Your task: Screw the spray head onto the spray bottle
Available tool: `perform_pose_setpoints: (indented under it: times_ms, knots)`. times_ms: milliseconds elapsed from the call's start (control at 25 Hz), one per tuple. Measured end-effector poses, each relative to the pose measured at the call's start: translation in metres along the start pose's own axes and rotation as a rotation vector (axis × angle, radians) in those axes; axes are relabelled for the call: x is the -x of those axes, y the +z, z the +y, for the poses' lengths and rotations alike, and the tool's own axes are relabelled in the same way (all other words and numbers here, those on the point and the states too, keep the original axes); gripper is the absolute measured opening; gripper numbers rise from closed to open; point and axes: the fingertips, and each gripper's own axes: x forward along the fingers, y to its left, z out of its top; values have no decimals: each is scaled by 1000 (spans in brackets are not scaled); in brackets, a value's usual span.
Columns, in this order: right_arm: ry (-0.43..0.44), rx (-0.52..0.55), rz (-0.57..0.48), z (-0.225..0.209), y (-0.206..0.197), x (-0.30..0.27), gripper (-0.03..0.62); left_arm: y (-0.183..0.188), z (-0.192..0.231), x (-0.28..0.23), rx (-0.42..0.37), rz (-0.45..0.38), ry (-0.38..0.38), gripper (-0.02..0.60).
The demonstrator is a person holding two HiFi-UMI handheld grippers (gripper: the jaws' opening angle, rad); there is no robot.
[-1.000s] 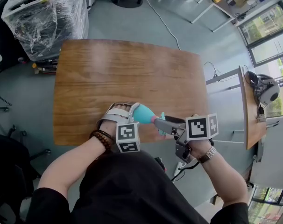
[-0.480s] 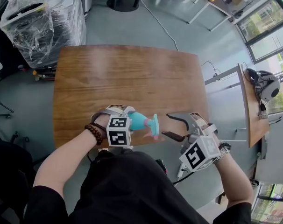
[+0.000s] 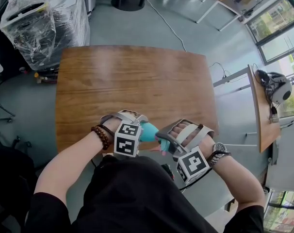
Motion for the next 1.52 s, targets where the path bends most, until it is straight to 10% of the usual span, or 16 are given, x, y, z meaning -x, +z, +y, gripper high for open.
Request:
perform_pose_setpoints:
  times_ms: [440, 720, 1120, 1520]
  knots:
    - [46, -747, -120, -24, -22, -4, 123, 1, 30, -1, 86, -25, 217, 387]
    - [-59, -762, -91, -34, -41, -3, 202, -2, 45, -9, 167, -86, 264, 388]
    - [-365, -1031, -112, -45, -104, 45, 216, -32, 108, -25, 521, -268, 351, 391]
    - [-472, -1221, -121, -17, -127, 41, 118, -55, 178, -52, 616, -306, 469, 394]
